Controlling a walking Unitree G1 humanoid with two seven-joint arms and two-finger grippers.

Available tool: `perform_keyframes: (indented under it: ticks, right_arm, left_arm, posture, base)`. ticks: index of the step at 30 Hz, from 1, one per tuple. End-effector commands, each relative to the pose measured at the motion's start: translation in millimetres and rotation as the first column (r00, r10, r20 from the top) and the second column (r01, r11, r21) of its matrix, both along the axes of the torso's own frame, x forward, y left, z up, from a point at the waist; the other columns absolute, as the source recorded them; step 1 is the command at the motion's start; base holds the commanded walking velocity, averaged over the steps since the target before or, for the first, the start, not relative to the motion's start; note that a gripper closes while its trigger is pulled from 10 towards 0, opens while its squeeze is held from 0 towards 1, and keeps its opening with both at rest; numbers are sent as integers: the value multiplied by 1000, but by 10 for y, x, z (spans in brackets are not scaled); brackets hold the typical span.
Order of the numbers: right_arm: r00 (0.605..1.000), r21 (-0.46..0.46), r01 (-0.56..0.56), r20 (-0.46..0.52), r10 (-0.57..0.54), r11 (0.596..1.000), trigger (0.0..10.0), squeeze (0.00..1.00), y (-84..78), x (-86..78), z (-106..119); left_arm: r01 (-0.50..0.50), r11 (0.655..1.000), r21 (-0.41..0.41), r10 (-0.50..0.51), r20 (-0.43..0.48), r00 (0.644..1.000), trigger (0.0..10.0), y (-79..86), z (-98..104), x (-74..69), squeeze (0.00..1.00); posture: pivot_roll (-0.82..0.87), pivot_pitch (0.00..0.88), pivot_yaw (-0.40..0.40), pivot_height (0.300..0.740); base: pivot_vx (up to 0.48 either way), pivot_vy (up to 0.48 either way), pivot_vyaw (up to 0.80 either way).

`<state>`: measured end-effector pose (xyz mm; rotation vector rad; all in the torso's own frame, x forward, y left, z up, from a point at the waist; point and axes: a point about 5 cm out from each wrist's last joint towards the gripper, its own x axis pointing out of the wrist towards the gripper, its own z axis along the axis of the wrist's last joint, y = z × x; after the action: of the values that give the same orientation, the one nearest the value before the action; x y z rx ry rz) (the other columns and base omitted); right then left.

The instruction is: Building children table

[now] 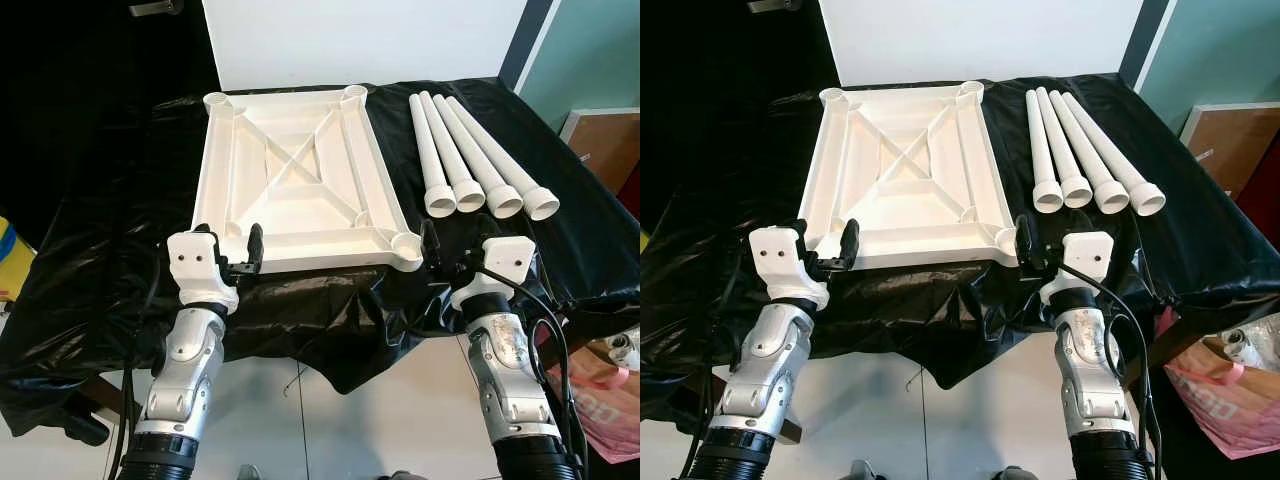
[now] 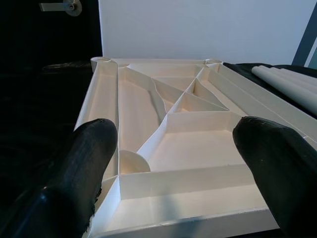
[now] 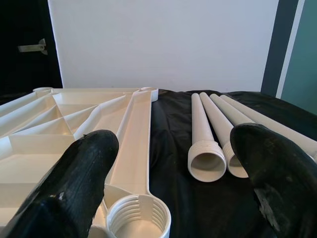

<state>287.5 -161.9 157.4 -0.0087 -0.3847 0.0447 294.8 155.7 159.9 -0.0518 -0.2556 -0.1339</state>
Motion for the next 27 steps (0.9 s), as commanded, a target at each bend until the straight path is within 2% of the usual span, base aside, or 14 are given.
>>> perform_keyframes:
  ticks: [1,27]
  right_arm:
    - [1000,7,0,-2,0,1000,10000,0,-20,4,-15]
    - [1000,2,-1,-3,1,1000,10000,0,-28,-2,-28]
  left_arm:
    - [84,996,33,-83,-20,996,10000,-52,-55,-34,0]
    - [86,995,40,-85,-21,996,10000,-82,-48,-26,0]
  posture:
    - [-6,68,-16,740]
    - [-11,66,-15,740]
  base:
    - [0,0,0]
    - [0,0,0]
